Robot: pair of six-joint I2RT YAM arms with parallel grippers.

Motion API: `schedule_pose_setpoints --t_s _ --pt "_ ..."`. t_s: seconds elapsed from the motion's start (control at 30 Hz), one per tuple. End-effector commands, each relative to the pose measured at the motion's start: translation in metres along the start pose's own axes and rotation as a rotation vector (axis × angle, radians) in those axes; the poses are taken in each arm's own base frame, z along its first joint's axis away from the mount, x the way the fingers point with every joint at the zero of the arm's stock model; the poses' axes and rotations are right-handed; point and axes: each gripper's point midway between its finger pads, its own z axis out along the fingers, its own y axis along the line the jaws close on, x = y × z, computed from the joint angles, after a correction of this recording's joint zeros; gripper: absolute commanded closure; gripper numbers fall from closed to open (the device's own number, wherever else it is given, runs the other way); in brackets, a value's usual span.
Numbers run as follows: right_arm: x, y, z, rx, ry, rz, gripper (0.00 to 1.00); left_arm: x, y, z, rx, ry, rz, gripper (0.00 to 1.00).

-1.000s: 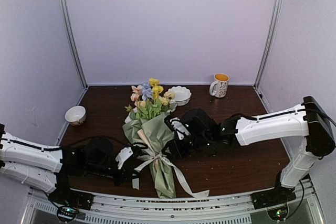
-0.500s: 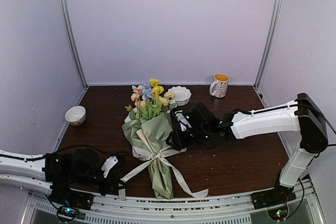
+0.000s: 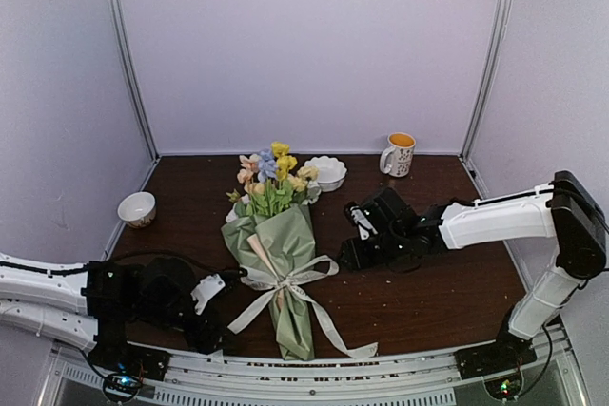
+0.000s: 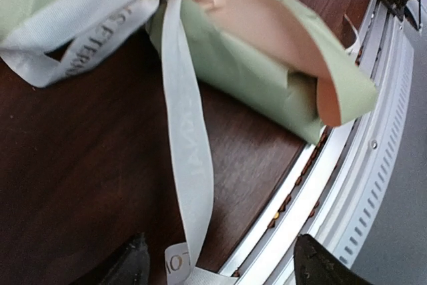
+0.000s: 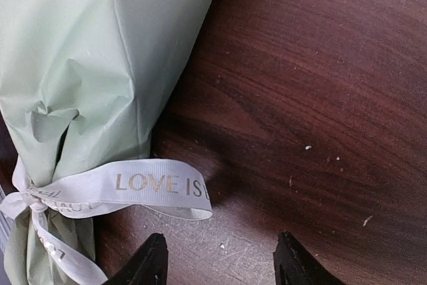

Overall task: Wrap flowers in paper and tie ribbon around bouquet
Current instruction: Tie the half-tied ribbon around the folded bouquet.

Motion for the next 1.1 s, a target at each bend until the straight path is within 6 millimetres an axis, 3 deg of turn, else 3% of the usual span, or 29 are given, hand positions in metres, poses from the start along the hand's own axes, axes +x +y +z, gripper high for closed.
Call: schedule_pose_setpoints --t_s 0.0,0.2,0.3,0.47,0.6,0.87,1.07 --pt "0.012 -0.005 0.01 0.02 0.059 -0.012 0.45 -0.035 0.017 -0.02 -0.122 -0.129 -0.021 0.21" --pt "0.023 0.011 0.018 -0.066 0.105 -0.026 0.45 -0.07 0.084 -0.033 -0.325 -0.218 -0.215 0.34" --pt "0.028 0.016 0.025 -0.085 0.134 -0.026 0.45 -0.085 0.108 -0.029 -0.363 -0.231 -0.253 0.34" --pt "0.03 0.017 0.037 -0.085 0.152 -0.005 0.46 -0.103 0.113 -0.005 -0.342 -0.18 -0.201 0.25" --pt "0.027 0.023 0.043 -0.103 0.152 -0.002 0.48 -0.112 0.12 0.007 -0.356 -0.192 -0.141 0.25" --pt "0.026 0.027 0.049 -0.118 0.16 -0.005 0.52 -0.102 0.119 0.042 -0.297 -0.087 -0.071 0.26" --pt "0.016 0.031 0.049 -0.117 0.14 -0.008 0.55 -0.113 0.124 0.041 -0.322 -0.158 -0.053 0.3"
